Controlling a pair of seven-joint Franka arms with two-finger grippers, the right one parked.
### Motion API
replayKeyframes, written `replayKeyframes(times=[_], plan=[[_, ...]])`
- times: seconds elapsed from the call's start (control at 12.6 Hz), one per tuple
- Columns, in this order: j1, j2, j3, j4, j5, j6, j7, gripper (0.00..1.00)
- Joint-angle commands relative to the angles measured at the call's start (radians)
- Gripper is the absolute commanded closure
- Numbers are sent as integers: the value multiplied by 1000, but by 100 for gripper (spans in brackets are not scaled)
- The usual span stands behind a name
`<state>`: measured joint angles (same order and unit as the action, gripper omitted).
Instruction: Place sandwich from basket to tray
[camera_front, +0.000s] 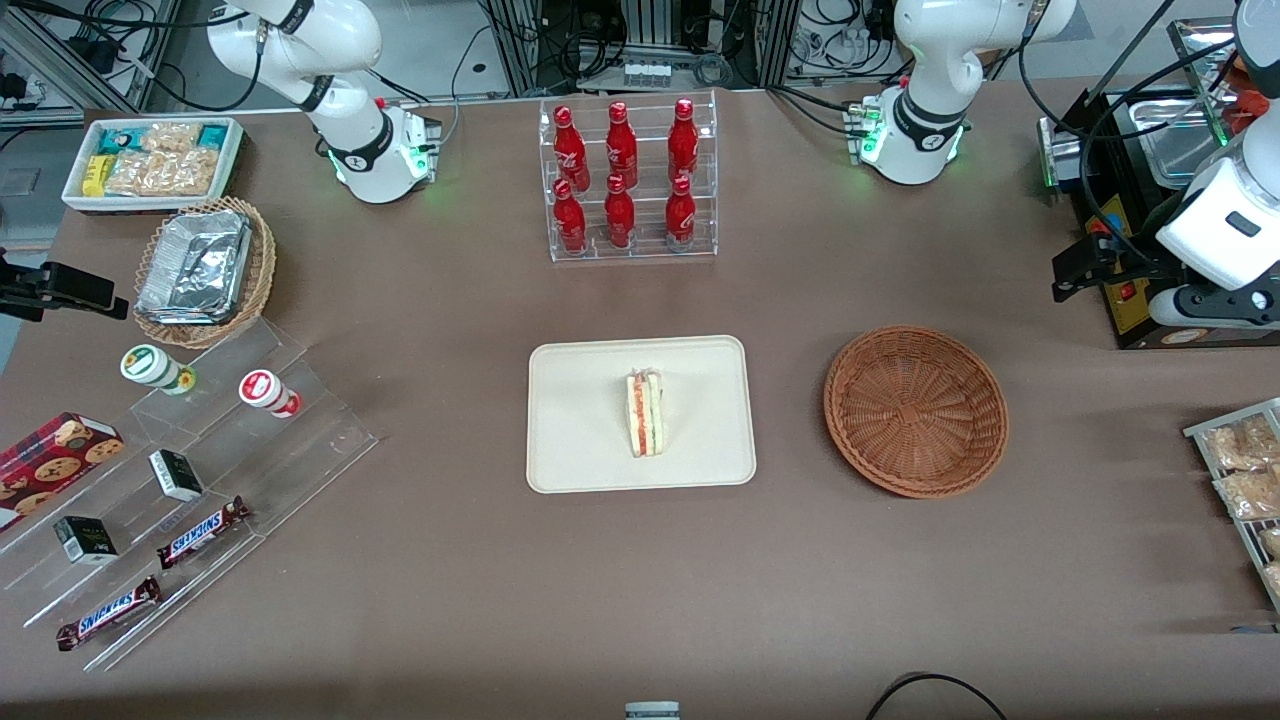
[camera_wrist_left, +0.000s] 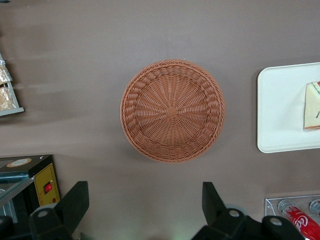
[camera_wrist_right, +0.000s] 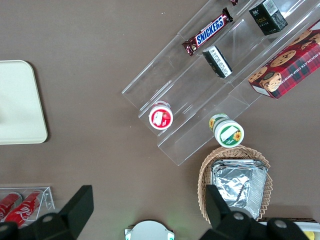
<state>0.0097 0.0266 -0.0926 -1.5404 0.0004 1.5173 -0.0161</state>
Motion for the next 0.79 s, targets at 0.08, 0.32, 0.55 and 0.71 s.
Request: replayKeyframes(times=[0.08,0.32,0.55,0.71], plan=[[-45,4,40,32,7,-15,10,0],[-47,9,47,43,9,-5,-5,0],[-73,7,90,54,3,-6,4,0],[-73,6,91,52,7,-14,19,0]])
